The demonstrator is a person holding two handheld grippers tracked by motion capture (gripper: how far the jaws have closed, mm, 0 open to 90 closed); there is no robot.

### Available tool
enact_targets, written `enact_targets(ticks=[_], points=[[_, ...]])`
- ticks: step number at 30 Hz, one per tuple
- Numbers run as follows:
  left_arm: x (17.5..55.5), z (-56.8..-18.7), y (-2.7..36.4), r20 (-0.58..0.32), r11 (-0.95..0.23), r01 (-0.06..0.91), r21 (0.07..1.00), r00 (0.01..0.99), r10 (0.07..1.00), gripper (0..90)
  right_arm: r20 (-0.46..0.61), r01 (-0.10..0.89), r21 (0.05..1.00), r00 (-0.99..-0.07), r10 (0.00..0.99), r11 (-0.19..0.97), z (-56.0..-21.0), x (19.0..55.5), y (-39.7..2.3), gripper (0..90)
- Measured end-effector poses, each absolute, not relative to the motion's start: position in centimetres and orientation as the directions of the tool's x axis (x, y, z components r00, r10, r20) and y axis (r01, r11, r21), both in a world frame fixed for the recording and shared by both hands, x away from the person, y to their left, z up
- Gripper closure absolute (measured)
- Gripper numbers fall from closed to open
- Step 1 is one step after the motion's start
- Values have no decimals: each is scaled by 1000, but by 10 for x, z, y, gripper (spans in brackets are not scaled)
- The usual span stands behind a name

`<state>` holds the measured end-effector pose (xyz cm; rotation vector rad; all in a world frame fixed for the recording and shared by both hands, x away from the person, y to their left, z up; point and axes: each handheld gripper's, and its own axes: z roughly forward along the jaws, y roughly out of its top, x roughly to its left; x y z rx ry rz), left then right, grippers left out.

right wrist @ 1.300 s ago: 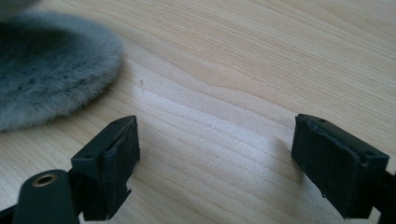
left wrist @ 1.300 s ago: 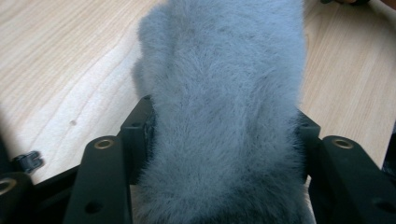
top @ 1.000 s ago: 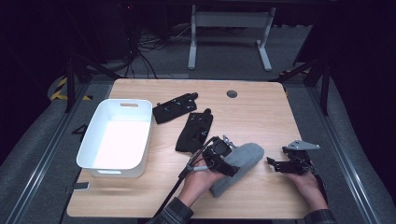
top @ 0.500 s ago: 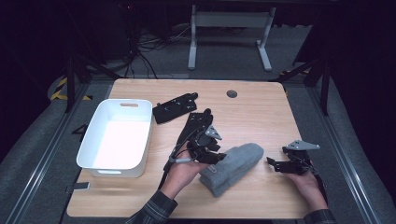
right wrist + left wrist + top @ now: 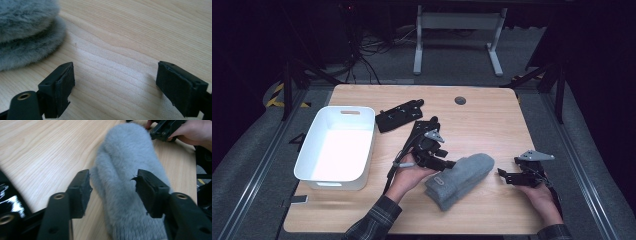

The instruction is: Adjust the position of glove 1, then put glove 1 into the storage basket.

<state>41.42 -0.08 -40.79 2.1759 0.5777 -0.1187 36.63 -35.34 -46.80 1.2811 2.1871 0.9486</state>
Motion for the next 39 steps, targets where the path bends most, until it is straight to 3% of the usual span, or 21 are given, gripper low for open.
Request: enact_targets(ticks=[13,18,27,39], points=[[405,-426,-35,-237,-642,412,647,908,344,171,-25,581,740,-480,877,339,-468,366,-353,159],[403,-437,-43,-220,-679,408,611,911,350,137,-25,582,740,-480,877,339,-468,366,-353,159],[402,-446,-48,-251,-700,433,568,901,354,156,-25,581,740,-480,877,339,-468,366,-353,159],[405,-448,-50,-333,-732,438,522,894,298,396,-25,581,740,-479,877,339,-468,366,-353,160]])
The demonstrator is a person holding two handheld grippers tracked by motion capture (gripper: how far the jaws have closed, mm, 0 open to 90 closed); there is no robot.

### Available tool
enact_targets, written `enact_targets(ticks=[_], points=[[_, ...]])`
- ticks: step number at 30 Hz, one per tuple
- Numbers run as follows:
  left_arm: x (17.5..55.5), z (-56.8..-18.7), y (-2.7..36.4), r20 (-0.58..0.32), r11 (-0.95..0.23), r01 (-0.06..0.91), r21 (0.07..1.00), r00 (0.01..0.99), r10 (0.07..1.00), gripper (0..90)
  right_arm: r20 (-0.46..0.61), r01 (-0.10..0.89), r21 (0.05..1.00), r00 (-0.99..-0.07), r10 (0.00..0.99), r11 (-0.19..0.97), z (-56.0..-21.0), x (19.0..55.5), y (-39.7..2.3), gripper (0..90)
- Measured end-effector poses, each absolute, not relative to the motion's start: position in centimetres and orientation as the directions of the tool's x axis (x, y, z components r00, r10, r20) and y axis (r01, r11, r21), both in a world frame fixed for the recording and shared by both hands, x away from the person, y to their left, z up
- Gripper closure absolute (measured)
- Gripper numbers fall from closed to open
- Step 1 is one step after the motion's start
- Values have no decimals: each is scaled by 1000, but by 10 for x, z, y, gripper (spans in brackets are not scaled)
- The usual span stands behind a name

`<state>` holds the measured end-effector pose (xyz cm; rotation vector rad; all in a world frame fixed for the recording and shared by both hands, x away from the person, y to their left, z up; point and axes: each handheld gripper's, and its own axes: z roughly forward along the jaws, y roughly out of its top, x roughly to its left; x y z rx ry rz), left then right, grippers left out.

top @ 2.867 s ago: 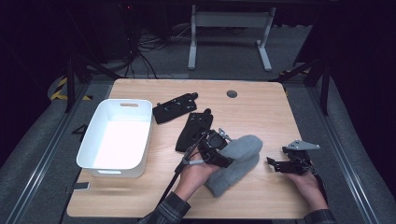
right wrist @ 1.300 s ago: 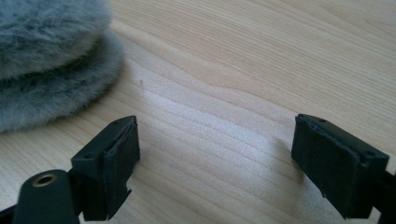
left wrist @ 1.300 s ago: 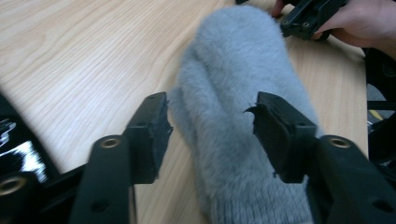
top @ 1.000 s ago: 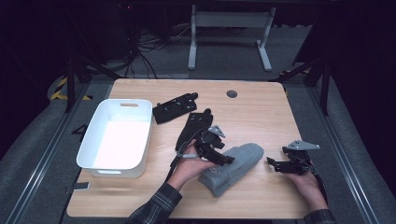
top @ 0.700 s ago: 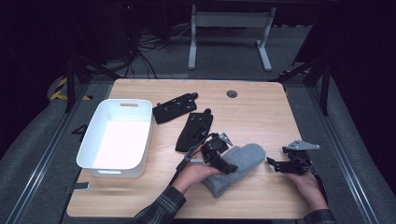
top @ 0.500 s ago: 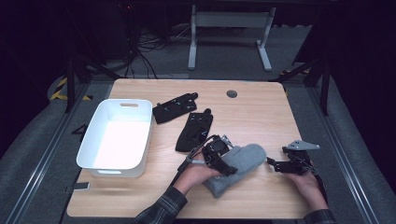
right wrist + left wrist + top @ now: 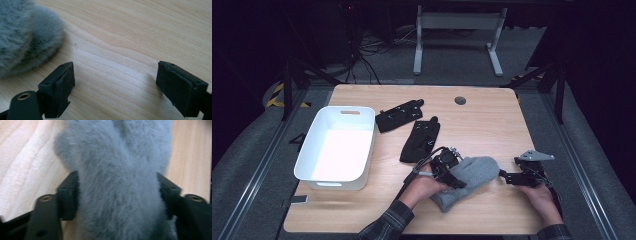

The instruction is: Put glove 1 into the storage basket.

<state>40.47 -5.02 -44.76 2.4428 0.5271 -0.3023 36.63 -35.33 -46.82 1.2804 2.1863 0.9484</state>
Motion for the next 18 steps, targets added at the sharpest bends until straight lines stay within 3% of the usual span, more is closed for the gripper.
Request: enact_targets(ticks=[8,18], points=[[403,-443,-53,-342,-755,428,497,896,283,629,-25,581,740,-480,877,339,-468,366,-353,160],[400,-432,-46,-332,-739,435,515,896,296,696,-25,582,740,-479,877,338,-468,366,-353,159]])
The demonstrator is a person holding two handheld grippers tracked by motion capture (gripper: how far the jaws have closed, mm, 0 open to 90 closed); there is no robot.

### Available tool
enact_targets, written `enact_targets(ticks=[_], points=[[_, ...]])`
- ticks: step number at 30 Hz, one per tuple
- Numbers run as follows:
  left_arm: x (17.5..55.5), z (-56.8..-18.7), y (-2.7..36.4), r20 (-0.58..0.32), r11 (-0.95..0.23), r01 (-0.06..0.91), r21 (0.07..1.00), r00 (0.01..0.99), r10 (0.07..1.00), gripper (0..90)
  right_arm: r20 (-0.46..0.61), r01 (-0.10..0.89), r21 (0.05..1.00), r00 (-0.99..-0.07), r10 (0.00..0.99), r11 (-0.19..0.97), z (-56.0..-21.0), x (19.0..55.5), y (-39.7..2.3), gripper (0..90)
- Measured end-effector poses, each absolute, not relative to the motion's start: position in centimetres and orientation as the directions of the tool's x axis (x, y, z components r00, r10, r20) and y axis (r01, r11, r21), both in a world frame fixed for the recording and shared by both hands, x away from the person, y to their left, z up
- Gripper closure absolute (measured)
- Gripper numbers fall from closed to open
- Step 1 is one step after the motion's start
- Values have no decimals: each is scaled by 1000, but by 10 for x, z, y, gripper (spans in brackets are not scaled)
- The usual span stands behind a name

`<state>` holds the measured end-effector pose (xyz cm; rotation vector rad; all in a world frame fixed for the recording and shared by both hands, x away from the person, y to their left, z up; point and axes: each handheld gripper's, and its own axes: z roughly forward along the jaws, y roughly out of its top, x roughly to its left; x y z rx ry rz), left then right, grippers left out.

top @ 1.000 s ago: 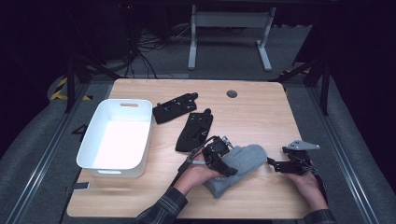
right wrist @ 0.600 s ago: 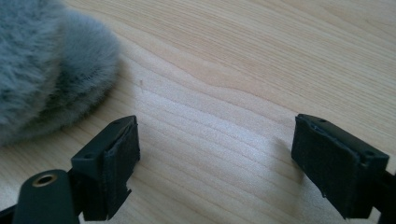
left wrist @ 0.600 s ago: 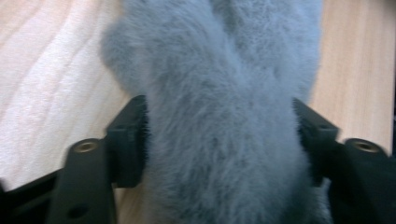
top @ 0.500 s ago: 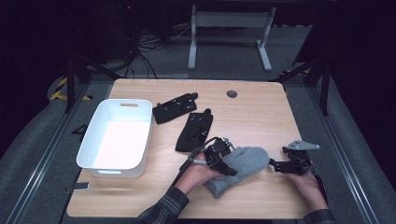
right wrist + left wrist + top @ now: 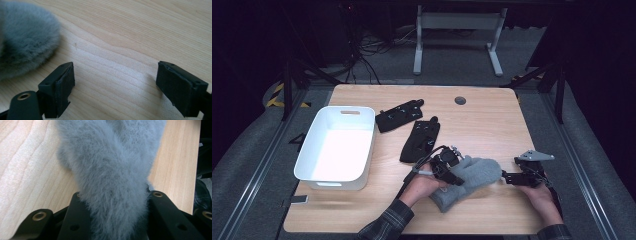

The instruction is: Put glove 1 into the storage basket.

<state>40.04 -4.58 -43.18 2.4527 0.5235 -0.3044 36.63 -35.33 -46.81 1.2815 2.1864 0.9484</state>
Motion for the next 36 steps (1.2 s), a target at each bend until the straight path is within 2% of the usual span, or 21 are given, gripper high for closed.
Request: enact_targets(ticks=[21,36], points=[[408,-371,13,-273,-666,440,602,897,347,698,-25,581,740,-479,877,339,-468,366,-353,160],[415,-331,72,-231,-602,494,627,856,462,697,-25,581,740,-479,877,339,-468,366,-353,160]])
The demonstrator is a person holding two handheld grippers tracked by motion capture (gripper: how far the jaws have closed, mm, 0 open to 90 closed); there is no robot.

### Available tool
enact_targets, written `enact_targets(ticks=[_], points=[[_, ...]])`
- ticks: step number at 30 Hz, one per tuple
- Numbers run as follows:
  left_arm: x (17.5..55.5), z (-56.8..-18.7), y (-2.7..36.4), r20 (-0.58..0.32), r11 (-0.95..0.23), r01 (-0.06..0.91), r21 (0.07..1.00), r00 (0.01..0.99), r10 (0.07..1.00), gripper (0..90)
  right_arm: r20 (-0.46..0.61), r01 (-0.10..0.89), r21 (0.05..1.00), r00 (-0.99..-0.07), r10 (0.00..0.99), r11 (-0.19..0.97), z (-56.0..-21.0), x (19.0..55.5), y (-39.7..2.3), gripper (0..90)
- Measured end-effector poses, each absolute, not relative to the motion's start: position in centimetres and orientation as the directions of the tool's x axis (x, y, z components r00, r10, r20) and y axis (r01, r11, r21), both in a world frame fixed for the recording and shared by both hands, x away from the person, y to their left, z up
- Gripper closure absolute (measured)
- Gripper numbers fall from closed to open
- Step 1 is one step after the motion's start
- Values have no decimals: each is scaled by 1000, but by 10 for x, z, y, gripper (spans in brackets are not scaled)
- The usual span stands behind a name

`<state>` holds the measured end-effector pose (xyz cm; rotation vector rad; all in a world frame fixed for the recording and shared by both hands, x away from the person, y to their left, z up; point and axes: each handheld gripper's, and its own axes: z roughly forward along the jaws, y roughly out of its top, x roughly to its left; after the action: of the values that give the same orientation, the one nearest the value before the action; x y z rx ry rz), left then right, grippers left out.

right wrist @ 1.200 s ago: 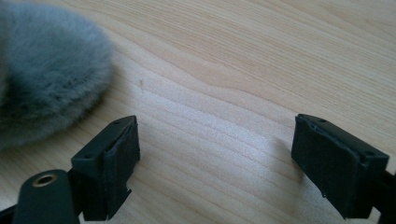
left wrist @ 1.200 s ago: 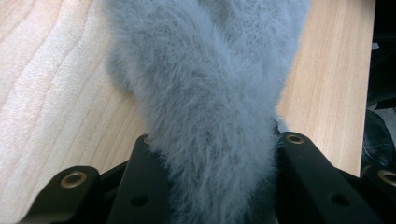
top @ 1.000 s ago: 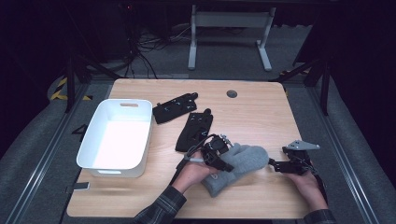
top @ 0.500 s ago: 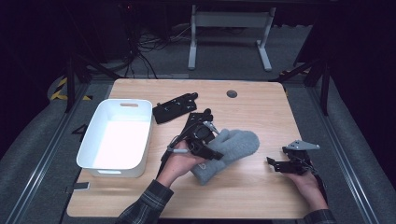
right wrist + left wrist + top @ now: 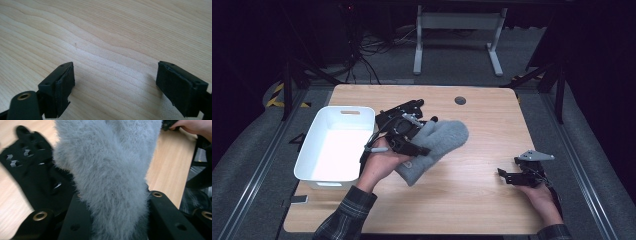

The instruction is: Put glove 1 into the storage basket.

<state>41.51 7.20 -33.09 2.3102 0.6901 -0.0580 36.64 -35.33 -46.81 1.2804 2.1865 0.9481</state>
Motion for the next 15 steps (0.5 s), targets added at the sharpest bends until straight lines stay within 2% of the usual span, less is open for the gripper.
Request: enact_targets(ticks=[15], points=[[422,-307,142,-219,-513,564,647,782,583,697,-25,581,740,-479,877,339,-468,366,-353,159]])
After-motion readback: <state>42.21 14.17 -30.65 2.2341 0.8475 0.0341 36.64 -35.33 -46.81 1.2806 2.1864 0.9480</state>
